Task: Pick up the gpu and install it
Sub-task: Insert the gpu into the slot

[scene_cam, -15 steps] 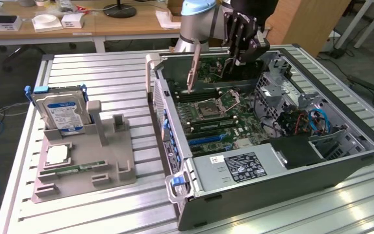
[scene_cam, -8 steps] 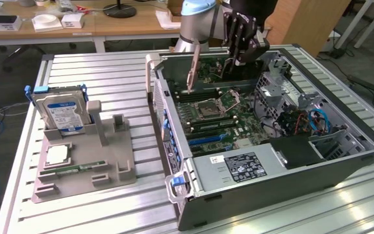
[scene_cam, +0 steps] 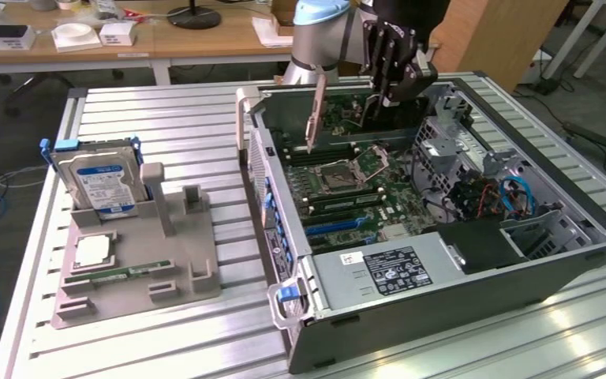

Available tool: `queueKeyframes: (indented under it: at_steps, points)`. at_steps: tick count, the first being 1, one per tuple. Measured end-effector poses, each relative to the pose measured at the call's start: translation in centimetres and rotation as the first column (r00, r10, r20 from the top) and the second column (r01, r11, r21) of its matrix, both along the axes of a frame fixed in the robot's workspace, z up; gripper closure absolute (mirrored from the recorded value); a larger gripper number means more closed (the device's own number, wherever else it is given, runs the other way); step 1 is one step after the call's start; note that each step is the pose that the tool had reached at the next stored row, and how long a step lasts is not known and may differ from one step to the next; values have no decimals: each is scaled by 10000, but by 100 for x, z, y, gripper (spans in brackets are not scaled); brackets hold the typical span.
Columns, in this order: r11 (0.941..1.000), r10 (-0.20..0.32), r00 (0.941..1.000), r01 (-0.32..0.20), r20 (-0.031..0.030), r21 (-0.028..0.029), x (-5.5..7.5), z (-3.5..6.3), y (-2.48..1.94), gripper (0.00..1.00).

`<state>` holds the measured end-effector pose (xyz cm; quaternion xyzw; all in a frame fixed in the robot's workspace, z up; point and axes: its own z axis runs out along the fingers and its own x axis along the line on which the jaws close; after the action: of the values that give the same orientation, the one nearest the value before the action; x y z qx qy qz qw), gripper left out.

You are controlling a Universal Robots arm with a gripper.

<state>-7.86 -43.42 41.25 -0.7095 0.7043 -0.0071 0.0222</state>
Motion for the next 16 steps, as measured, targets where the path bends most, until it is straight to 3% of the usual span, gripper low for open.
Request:
queueKeyframes:
  at_steps: [16]
  points:
    - [10000,-1,10000,1,0,0,-1,-42,0,74]
